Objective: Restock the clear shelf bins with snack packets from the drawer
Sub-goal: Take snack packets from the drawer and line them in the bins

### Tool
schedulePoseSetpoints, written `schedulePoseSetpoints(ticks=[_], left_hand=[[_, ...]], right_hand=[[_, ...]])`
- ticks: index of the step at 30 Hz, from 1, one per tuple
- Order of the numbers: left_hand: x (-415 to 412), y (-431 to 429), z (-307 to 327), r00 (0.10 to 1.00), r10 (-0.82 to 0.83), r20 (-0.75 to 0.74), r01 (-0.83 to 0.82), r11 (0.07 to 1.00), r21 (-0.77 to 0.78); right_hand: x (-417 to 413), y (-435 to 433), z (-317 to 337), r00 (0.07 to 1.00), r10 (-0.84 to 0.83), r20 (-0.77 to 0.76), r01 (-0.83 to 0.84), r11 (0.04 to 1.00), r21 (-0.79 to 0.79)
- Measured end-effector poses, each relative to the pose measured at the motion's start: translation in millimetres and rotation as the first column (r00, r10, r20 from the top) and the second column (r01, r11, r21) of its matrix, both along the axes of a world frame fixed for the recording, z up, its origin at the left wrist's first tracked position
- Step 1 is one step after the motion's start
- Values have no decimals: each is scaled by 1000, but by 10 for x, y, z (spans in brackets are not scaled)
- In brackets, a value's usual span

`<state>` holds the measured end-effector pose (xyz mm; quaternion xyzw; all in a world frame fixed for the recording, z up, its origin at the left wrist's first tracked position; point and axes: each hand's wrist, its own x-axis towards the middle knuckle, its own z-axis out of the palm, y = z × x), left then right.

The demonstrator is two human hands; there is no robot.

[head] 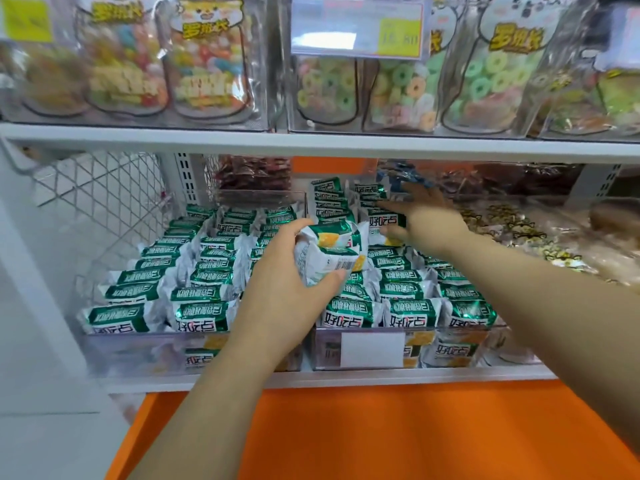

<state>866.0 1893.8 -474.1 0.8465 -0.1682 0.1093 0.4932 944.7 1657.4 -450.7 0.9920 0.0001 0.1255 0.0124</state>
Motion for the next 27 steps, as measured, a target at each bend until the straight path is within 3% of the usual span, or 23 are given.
schedulePoseSetpoints(ticks=[2,10,16,18,21,23,25,26,27], left_hand=[[2,0,-6,1000,-5,1,5,1000,1],[-9,26,-22,1000,-7,23,6,1000,30],[-61,23,-9,1000,-15,12,15,1000,10],[-132,30,-4,999,-33,-21,32,999,-31],[-216,55,-39,993,-60,-105,44,987,-152],[-278,57,-45,986,-67,-151,33,975,-219],[-367,21,-42,976,-97,-193,38,956,-290],[-415,-10,-43,967,-130,-220,50,941,-336],[-469,-43,-52,954,-170,-247,67,923,-379]], right_hand=[[-55,115,-66,998,-35,51,40,994,-97],[-11,149,-151,995,93,-25,-90,990,106],[-81,65,-154,997,31,-67,-38,992,-117],[-198,88,-74,1000,17,24,-16,998,-62],[-596,191,10,930,25,368,-84,986,145],[-933,294,25,925,74,374,-235,883,407],[-1293,448,17,966,241,94,-226,611,759],[-1428,505,-11,939,344,-9,-173,493,852],[-1532,544,-46,916,398,-54,-149,460,875]])
